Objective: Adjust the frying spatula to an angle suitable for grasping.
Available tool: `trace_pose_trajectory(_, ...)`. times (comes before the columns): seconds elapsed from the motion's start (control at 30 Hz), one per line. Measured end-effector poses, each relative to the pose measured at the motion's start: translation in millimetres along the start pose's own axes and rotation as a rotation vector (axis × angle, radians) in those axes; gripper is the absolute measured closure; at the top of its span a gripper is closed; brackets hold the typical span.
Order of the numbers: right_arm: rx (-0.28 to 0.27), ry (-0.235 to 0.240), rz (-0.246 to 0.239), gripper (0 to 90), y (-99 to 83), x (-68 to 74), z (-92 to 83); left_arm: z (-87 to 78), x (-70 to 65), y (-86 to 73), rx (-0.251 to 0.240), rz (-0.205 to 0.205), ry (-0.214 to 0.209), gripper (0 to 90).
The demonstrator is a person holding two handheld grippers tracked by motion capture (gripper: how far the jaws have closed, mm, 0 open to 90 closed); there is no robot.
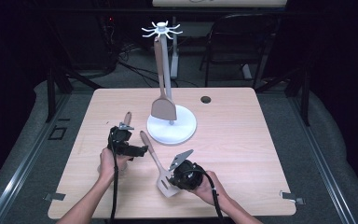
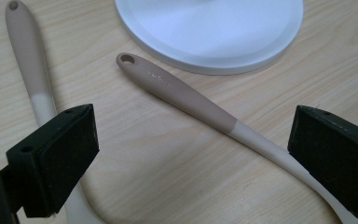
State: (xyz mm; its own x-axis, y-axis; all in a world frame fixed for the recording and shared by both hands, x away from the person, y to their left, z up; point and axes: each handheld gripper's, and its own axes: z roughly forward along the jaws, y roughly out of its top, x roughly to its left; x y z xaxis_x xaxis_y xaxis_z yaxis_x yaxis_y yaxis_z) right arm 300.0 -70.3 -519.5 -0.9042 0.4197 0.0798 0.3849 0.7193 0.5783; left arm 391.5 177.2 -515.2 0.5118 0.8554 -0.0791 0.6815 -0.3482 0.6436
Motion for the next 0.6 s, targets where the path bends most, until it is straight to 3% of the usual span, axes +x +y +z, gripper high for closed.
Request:
trace_pose_trajectory(0.17,0.016,0.018,-0.011,90.0,-0.3,0.8,4.4,2.0,0.4,0.0,0.004,-0.012,-0.02,3.1)
trace_pose_trajectory(0.23,0.046,0.02,-0.021,90.0,-0.9,0.2,7.3,3.4,0.0,-0.5,0.001,-0.019,-0.032,4.5)
trace_pose_trajectory(0.37,0.048,0.029,-0.008,90.0,-1.5,1.5,10.3,5.3,-1.5,-1.0,0.01,-0.013,-0.04,5.0)
trace_pose_trajectory(0.6,0.106,0.043,-0.003,90.0,-4.7,1.1,23.6,11.1,-5.0,-1.7,0.035,0.003,-0.062,6.5)
